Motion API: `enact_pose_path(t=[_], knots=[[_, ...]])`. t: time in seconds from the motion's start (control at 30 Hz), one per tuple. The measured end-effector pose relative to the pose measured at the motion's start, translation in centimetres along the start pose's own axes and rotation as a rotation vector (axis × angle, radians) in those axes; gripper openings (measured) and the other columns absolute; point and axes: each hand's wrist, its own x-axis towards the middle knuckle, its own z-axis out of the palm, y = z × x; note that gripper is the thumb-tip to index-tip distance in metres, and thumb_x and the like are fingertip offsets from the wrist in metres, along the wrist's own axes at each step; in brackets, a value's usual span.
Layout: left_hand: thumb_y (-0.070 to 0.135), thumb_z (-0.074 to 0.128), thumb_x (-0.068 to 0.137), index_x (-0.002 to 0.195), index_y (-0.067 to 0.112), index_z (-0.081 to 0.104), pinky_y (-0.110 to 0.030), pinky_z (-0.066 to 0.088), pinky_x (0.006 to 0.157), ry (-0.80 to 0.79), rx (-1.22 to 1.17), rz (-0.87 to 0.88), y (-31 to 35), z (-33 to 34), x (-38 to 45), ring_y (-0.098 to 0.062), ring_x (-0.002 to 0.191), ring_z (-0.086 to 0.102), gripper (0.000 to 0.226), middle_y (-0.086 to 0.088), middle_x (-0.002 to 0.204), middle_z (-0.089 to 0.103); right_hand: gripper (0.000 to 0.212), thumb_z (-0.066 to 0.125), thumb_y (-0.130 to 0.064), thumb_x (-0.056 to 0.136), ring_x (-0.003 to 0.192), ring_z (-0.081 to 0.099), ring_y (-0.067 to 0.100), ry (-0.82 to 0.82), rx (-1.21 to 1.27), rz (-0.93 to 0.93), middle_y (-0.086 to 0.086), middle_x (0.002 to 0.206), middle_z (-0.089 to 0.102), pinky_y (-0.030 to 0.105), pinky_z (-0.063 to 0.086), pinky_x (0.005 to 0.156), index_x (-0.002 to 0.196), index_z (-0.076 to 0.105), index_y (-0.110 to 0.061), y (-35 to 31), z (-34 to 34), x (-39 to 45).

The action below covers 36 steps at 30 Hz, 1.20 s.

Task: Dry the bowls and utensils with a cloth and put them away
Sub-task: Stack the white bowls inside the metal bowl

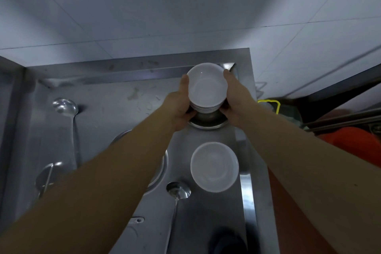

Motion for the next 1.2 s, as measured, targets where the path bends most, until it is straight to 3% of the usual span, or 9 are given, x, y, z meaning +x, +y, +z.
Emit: enact_pose_path(t=[0.17, 0.3, 0.43, 0.5, 0.57, 0.63, 0.73, 0.9, 1.2], knots=[[0.061, 0.061, 0.099, 0.110, 0.013, 0.064, -0.038, 0.063, 0.086, -0.008, 0.037, -0.006, 0.9, -0.3, -1.1, -0.026, 0.106, 0.072, 0.050, -0.009, 0.114, 0.075, 0.059, 0.062, -0.061, 0.097, 0.107, 0.071, 0.024, 0.065, -0.109, -0.069, 0.005, 0.117, 0.074, 0.045, 0.057, 0.103, 0.134, 0.064, -0.015, -0.2, -0.6, -0.9], [0.052, 0.064, 0.101, 0.100, 0.010, 0.070, -0.038, 0.064, 0.088, 0.022, 0.184, 0.074, 0.4, -2.1, -3.5, -0.018, 0.093, 0.072, 0.042, -0.003, 0.090, 0.079, 0.063, 0.061, -0.065, 0.083, 0.102, 0.066, 0.024, 0.154, -0.288, -0.204, 0.010, 0.117, 0.071, 0.044, 0.055, 0.094, 0.120, 0.066, -0.014, 0.6, -2.7, -3.7], [0.035, 0.054, 0.109, 0.112, 0.009, 0.067, -0.046, 0.055, 0.104, 0.018, 0.294, 0.065, -4.3, -4.7, -6.5, -0.025, 0.102, 0.067, 0.029, -0.016, 0.114, 0.071, 0.042, 0.062, -0.055, 0.090, 0.085, 0.058, 0.021, 0.174, -0.293, -0.180, 0.009, 0.096, 0.066, 0.039, 0.046, 0.078, 0.099, 0.070, -0.015, 4.6, -6.0, -6.4], [0.030, 0.054, 0.110, 0.118, 0.012, 0.065, -0.045, 0.052, 0.109, -0.012, 0.294, -0.017, -7.1, -5.6, -7.9, -0.026, 0.115, 0.065, 0.023, -0.012, 0.123, 0.069, 0.041, 0.060, -0.050, 0.100, 0.090, 0.061, 0.021, 0.133, -0.301, -0.080, 0.007, 0.103, 0.067, 0.039, 0.049, 0.085, 0.109, 0.073, -0.012, 7.6, -7.5, -7.2], [0.030, 0.054, 0.110, 0.109, 0.017, 0.066, -0.038, 0.050, 0.104, -0.039, 0.275, -0.081, -9.4, -6.0, -9.2, -0.024, 0.114, 0.061, 0.017, -0.009, 0.122, 0.067, 0.039, 0.057, -0.048, 0.103, 0.100, 0.068, 0.025, 0.111, -0.304, 0.028, 0.006, 0.109, 0.074, 0.039, 0.054, 0.088, 0.113, 0.073, -0.015, 10.5, -8.7, -8.2], [0.028, 0.053, 0.110, 0.101, 0.017, 0.066, -0.035, 0.047, 0.095, -0.038, 0.205, -0.124, -11.0, -6.0, -10.0, -0.024, 0.106, 0.056, 0.020, -0.011, 0.113, 0.062, 0.033, 0.056, -0.046, 0.105, 0.089, 0.073, 0.022, 0.093, -0.229, 0.084, 0.003, 0.095, 0.079, 0.034, 0.055, 0.073, 0.104, 0.074, -0.019, 12.8, -9.4, -9.0], [0.027, 0.049, 0.111, 0.117, 0.004, 0.068, -0.036, 0.049, 0.093, -0.027, 0.095, -0.151, -12.2, -5.6, -10.7, -0.027, 0.103, 0.060, 0.030, -0.015, 0.111, 0.066, 0.027, 0.055, -0.045, 0.106, 0.082, 0.075, 0.014, 0.083, -0.100, 0.131, -0.009, 0.083, 0.081, 0.036, 0.056, 0.071, 0.104, 0.073, -0.026, 15.0, -9.6, -9.8], [0.029, 0.050, 0.111, 0.134, 0.001, 0.064, -0.029, 0.056, 0.078, -0.035, 0.014, -0.174, -12.8, -4.8, -11.5, -0.022, 0.095, 0.070, 0.038, -0.013, 0.114, 0.074, 0.026, 0.053, -0.040, 0.108, 0.072, 0.078, 0.009, 0.070, 0.007, 0.127, -0.006, 0.083, 0.082, 0.032, 0.058, 0.063, 0.106, 0.072, -0.022, 15.5, -9.5, -10.3], [0.041, 0.049, 0.111, 0.114, 0.018, 0.069, -0.026, 0.058, 0.074, -0.055, 0.065, -0.075, -12.4, -4.7, -13.2, -0.018, 0.102, 0.074, 0.031, -0.005, 0.110, 0.078, 0.023, 0.053, -0.042, 0.108, 0.075, 0.076, 0.009, 0.051, -0.010, 0.109, -0.010, 0.077, 0.080, 0.032, 0.058, 0.068, 0.104, 0.069, -0.026, 13.9, -9.3, -12.2]])
